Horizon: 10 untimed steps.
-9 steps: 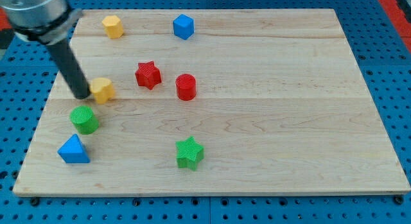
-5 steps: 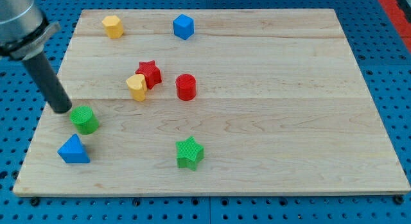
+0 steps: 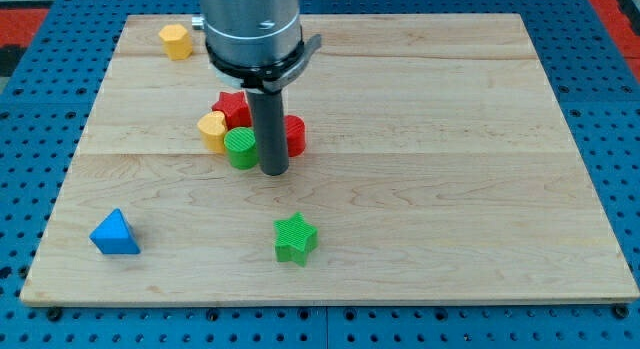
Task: Slide the green star diagonally top right to the red circle
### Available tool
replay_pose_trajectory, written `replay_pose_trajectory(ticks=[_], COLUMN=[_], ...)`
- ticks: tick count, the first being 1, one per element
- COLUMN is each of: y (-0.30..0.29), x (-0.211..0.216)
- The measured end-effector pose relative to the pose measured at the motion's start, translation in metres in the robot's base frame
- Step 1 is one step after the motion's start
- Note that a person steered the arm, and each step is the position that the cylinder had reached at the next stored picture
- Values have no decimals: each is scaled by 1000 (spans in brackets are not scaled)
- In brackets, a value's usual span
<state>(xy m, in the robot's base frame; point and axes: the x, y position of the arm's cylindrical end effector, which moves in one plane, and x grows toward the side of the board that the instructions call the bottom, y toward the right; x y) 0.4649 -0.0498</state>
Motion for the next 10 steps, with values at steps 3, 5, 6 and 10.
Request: replay_pose_trajectory(ticks=[3,5,6,10], y=[123,-27,-46,115], x=[86,102,42,-33])
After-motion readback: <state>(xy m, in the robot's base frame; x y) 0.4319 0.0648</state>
